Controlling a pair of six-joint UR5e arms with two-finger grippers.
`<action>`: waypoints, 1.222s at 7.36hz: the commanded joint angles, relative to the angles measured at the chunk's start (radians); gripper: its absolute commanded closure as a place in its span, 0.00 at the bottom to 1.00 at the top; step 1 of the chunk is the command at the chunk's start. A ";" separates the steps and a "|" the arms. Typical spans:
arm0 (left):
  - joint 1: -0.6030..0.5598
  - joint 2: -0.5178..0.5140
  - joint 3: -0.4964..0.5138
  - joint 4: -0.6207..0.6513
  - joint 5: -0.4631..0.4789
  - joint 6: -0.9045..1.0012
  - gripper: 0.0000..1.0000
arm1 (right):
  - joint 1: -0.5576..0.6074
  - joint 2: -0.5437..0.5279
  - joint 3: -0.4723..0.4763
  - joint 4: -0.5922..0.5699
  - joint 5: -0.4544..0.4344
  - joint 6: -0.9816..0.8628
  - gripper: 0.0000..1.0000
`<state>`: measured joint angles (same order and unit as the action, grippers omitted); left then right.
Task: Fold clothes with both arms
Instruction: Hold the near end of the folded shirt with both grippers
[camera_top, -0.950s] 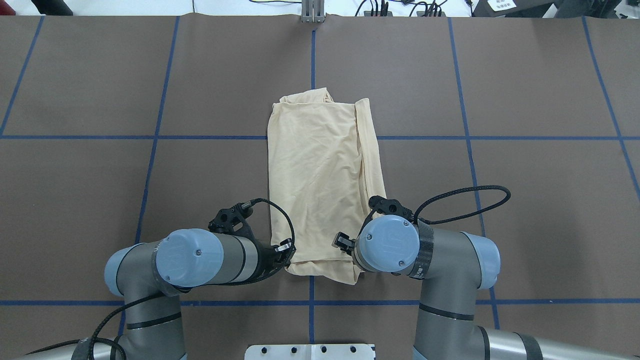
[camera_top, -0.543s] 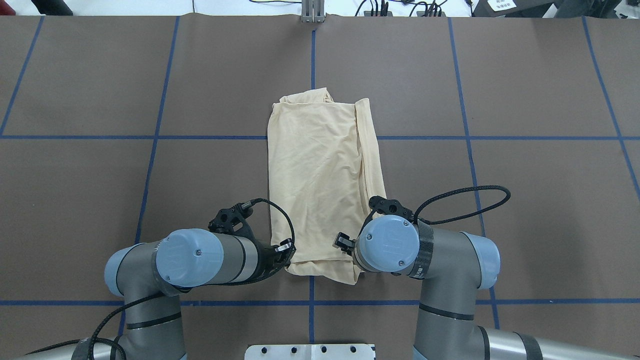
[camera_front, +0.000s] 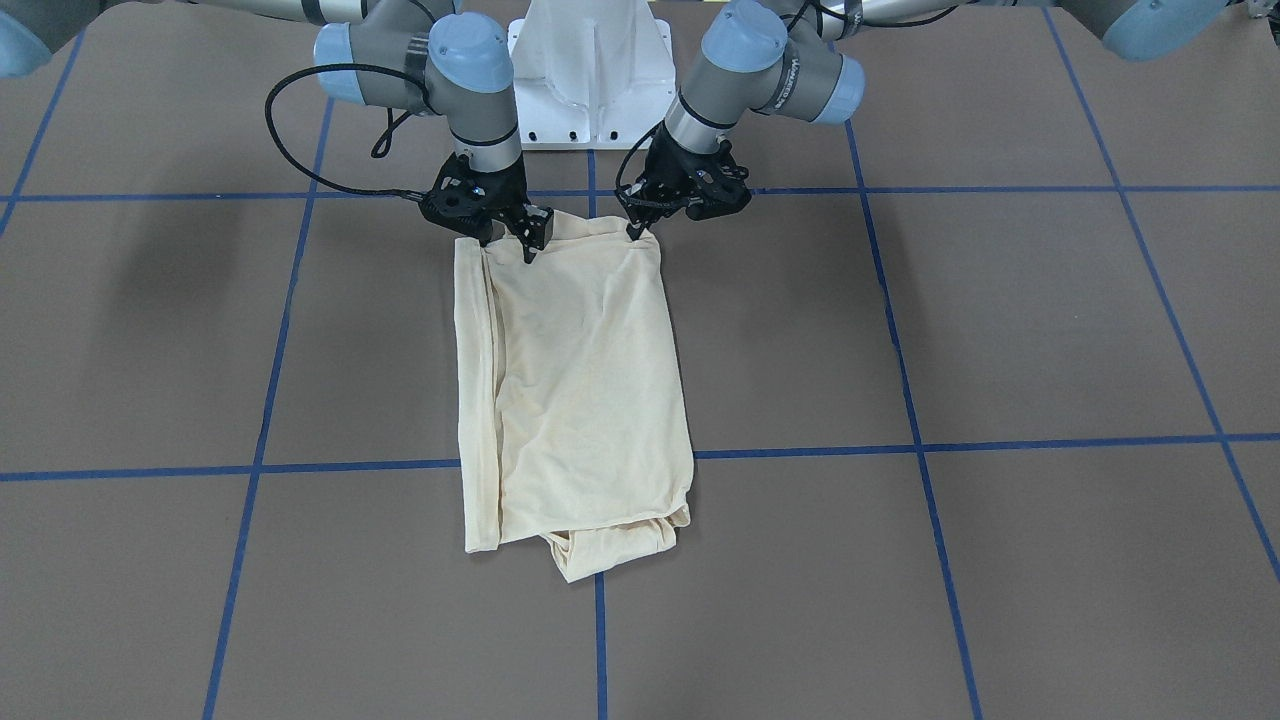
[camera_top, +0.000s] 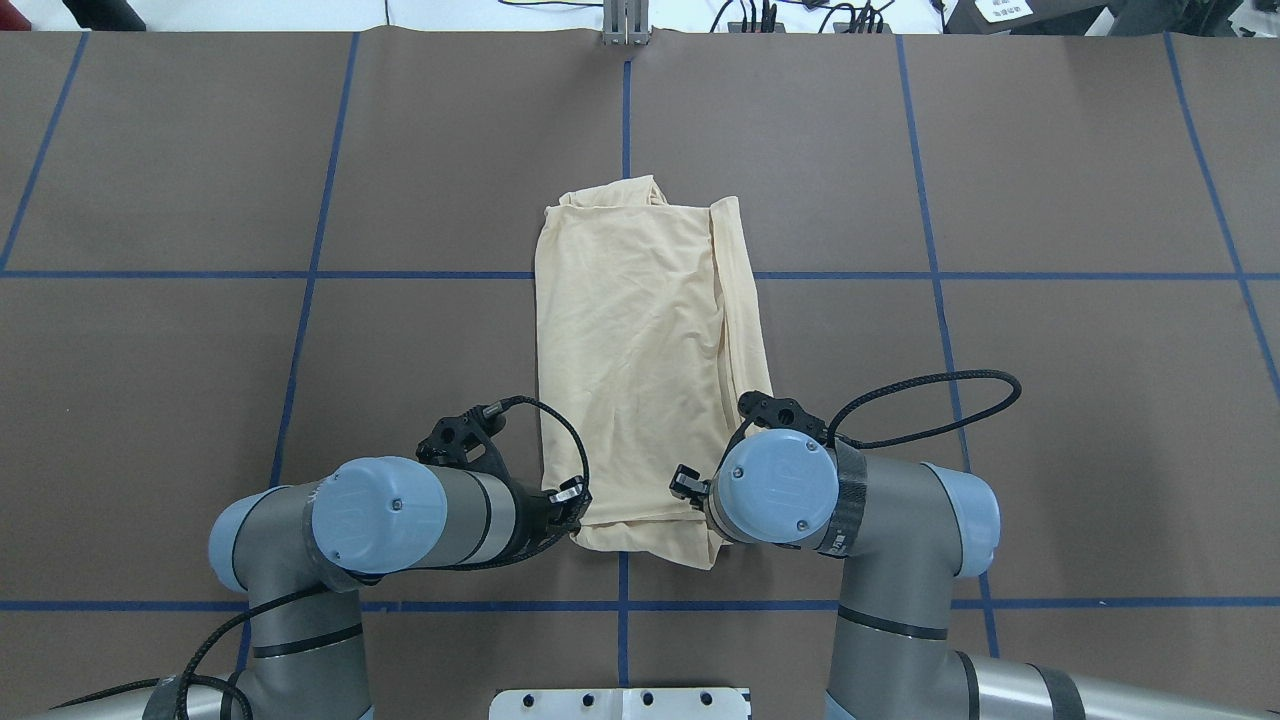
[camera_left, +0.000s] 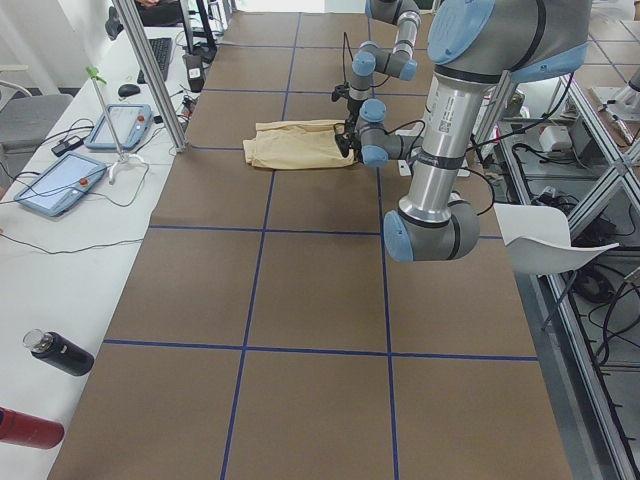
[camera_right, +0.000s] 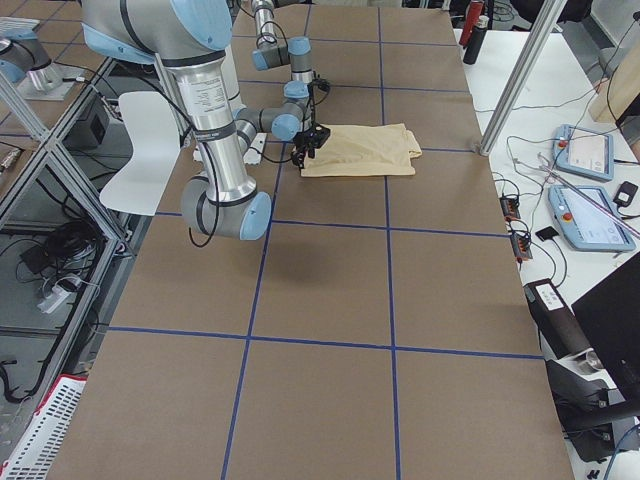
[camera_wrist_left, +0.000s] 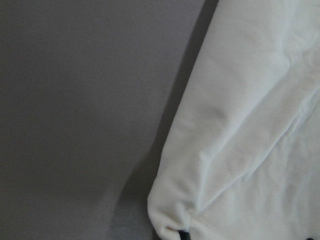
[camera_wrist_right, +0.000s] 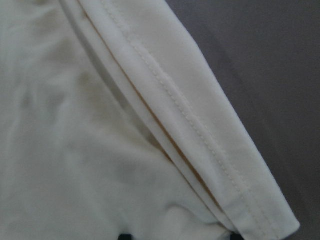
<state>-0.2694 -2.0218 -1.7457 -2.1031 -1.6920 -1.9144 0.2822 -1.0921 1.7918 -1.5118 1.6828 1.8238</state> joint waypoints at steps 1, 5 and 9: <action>-0.001 0.000 0.000 0.000 0.000 0.000 1.00 | 0.000 0.000 0.000 -0.001 0.000 0.000 0.48; -0.002 0.002 0.000 0.000 0.000 0.002 1.00 | 0.002 0.001 0.001 -0.001 0.002 0.000 1.00; -0.004 0.000 0.000 0.000 0.000 0.002 1.00 | 0.018 0.001 0.015 -0.007 0.027 -0.001 1.00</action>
<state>-0.2729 -2.0213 -1.7457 -2.1031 -1.6920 -1.9129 0.2921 -1.0907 1.8007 -1.5168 1.6936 1.8230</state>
